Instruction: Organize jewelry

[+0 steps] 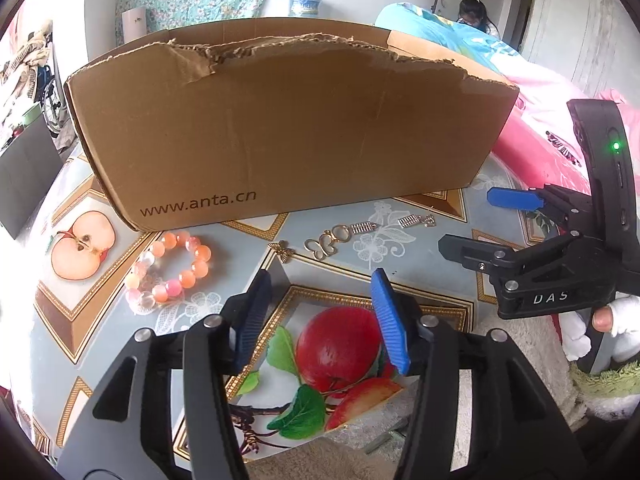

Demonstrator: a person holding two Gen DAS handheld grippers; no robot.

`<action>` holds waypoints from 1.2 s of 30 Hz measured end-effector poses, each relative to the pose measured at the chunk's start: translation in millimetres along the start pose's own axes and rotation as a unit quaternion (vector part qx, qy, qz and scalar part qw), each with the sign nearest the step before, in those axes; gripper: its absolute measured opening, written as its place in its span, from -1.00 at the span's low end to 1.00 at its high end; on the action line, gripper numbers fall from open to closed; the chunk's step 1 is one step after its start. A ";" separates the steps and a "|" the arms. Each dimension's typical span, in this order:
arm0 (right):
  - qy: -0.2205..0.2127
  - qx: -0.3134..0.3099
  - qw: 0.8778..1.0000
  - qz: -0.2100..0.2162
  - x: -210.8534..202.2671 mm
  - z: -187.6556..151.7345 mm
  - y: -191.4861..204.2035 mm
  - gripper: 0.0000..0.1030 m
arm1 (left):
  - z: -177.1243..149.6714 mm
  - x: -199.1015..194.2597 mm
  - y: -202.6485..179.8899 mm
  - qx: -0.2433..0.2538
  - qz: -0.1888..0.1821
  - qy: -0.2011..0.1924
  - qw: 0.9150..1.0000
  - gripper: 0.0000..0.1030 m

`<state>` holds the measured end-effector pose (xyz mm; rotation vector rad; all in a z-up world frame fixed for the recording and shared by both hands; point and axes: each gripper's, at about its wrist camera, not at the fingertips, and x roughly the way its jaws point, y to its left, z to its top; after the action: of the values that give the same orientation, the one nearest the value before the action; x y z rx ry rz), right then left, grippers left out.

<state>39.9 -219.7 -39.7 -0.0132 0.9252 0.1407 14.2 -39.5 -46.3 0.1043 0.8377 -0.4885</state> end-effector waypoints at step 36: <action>-0.067 0.077 0.965 0.243 -27.3 50.0 -2.7 0.66 | 1.1 13.1 -20.2 0.007 0.070 0.034 0.997 0.87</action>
<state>63.8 -222.0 12.0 0.3665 0.7870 0.5192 13.1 -62.6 -53.2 0.1932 0.8878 -0.3609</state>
